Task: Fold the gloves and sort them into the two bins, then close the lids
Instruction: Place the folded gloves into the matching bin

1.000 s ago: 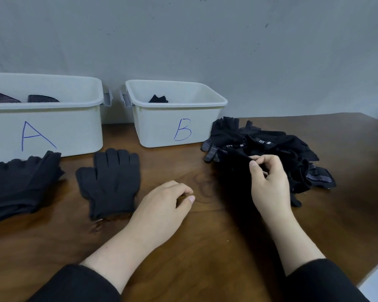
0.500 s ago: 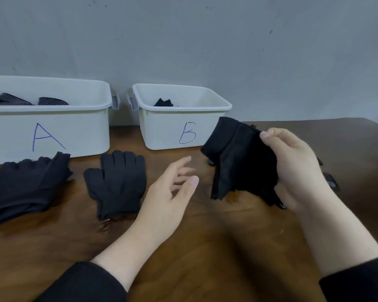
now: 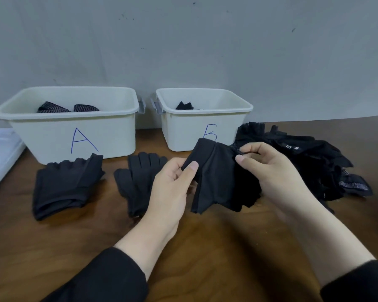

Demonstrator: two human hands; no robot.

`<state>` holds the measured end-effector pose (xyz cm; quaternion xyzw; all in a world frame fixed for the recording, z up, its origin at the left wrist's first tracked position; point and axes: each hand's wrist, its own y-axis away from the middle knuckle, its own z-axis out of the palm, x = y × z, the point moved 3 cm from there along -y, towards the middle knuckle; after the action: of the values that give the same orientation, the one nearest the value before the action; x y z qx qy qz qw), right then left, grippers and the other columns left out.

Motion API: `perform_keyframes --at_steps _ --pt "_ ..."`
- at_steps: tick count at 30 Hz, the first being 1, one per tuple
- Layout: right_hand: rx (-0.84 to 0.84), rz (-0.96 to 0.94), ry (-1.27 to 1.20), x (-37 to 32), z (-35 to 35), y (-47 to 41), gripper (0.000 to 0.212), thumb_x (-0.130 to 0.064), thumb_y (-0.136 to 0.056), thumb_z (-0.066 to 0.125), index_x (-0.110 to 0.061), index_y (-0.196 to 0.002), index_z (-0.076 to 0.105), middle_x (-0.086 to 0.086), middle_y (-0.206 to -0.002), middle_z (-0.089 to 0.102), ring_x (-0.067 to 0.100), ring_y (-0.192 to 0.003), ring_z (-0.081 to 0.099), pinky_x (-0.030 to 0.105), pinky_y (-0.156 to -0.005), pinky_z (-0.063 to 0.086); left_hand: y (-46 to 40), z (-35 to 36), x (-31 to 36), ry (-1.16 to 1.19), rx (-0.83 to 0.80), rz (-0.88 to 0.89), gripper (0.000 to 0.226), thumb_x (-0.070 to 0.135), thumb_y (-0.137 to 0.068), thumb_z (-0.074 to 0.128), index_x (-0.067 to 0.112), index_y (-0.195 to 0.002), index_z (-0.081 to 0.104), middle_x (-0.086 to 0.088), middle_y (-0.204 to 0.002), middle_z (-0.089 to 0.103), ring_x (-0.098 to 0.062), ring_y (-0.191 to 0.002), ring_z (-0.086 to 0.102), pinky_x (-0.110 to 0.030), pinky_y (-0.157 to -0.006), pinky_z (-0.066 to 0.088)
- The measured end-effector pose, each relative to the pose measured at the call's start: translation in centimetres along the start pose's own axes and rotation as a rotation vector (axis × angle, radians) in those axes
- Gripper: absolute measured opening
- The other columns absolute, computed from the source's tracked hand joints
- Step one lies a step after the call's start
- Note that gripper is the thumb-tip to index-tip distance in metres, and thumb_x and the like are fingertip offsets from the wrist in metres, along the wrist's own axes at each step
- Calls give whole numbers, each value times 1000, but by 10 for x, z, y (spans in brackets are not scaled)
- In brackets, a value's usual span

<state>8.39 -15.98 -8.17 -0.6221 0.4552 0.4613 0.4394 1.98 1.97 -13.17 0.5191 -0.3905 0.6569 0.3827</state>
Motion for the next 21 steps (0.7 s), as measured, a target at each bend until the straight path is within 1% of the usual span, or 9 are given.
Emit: perform_keyframes --at_steps 3,6,9,11,13,15,17,19,21 --pt "40 -160 97 -13 -4 -10 20 -12 -95 68 -25 -110 67 -3 -93 74 2 -77 62 17 -74 47 -8 -6 21 -73 72 172 8 25 -97 64 27 -101 70 8 -92 74 -10 -91 70 -27 -79 56" --pt "51 -220 188 -15 -4 -17 21 -9 -95 66 -24 -110 68 -6 -90 72 -2 -73 60 7 -65 44 -15 -10 33 -142 60 257 9 24 -96 66 30 -101 69 8 -94 74 -12 -92 70 -32 -82 57" --pt "177 -238 244 -3 -2 -16 12 -17 -97 65 -25 -106 67 -7 -92 70 1 -78 61 6 -68 43 -11 -8 25 -17 157 137 4 20 -97 65 21 -97 69 1 -88 75 -16 -81 71 -32 -74 58" --pt "256 -255 297 6 3 -10 5 -25 -99 62 -27 -101 66 -8 -89 68 5 -80 60 9 -68 44 -4 -1 15 171 191 -14 7 16 -98 63 20 -98 69 0 -91 75 -16 -85 73 -30 -76 59" --pt "186 -239 379 20 13 -5 9 -30 -100 59 -28 -98 67 -11 -87 68 3 -81 61 14 -71 46 6 7 5 199 126 -168 12 19 -101 58 26 -101 67 2 -99 73 -14 -90 74 -28 -78 61" --pt "35 -188 542 42 25 0 14 -33 -101 56 -29 -102 68 -14 -94 67 1 -89 61 20 -80 47 16 7 -3 -98 37 -204 18 27 -103 53 24 -97 70 4 -90 75 -12 -78 74 -32 -71 63" --pt "-67 -174 687 62 29 6 16 -38 -101 56 -31 -109 68 -18 -107 63 2 -102 58 24 -90 46 20 0 -5 -515 -48 -43 29 38 -102 50 27 -84 71 8 -74 73 -10 -65 70 -35 -69 62" --pt "-127 -195 782 73 30 11 26 -43 -98 60 -34 -122 65 -21 -120 57 3 -115 52 27 -100 43 17 -9 -2 -839 -103 194 25 42 -100 48 33 -89 68 14 -80 69 -4 -74 66 -27 -75 57" --pt "-171 -230 865 75 31 11 40 -43 -96 64 -36 -135 58 -19 -129 52 6 -122 47 32 -108 37 9 -14 -4 -1063 -173 374 23 33 -102 49 33 -115 67 18 -109 64 -2 -100 59 -23 -93 48"
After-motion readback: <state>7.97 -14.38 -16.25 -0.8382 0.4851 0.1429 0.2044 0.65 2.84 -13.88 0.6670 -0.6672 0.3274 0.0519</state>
